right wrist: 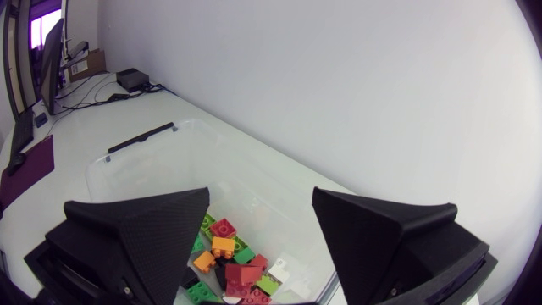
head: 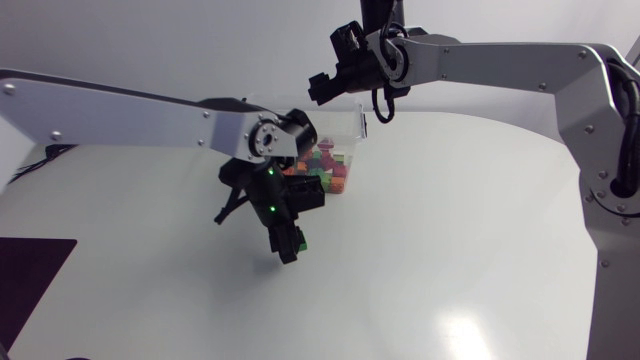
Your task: Place the duplo bricks in the container
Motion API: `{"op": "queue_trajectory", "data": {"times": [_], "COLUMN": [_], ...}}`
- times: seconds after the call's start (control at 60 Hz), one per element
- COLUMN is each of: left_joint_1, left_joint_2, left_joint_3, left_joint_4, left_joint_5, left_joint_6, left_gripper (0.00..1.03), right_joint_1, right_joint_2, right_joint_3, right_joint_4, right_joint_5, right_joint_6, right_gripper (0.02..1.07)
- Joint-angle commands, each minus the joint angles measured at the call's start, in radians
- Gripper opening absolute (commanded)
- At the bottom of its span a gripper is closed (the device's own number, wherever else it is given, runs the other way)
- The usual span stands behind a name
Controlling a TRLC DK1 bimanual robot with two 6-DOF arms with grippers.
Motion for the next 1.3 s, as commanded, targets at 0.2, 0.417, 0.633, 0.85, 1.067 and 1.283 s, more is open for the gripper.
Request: {"op": "queue_trajectory", "data": {"times": [0.2, 0.417, 0.633, 0.85, 1.067, 1.283], "left_joint_1": [0.108, 0.185, 0.225, 0.271, 0.300, 0.300], "left_joint_2": [-0.199, -0.212, -0.176, -0.110, 0.015, 0.158], "left_joint_3": [0.021, 0.130, 0.223, 0.317, 0.438, 0.575], "left_joint_4": [-0.060, -0.072, 0.018, 0.195, 0.301, 0.327], "left_joint_5": [0.008, 0.055, 0.082, 0.082, 0.082, 0.056], "left_joint_6": [0.011, -0.017, -0.096, -0.224, -0.313, -0.371], "left_gripper": [0.29, 0.29, 0.30, 0.30, 0.30, 0.37], "right_joint_1": [0.003, -0.017, -0.021, -0.018, -0.015, -0.020], "right_joint_2": [-0.214, -0.403, -0.573, -0.745, -0.850, -0.954], "right_joint_3": [-0.209, -0.433, -0.674, -0.910, -1.051, -1.163], "right_joint_4": [0.047, 0.095, 0.138, 0.219, 0.228, 0.222], "right_joint_5": [0.111, 0.175, 0.256, 0.355, 0.390, 0.407], "right_joint_6": [-0.043, -0.057, -0.075, -0.075, -0.078, -0.078], "right_gripper": [1.03, 1.03, 1.03, 1.03, 1.03, 1.03]}}
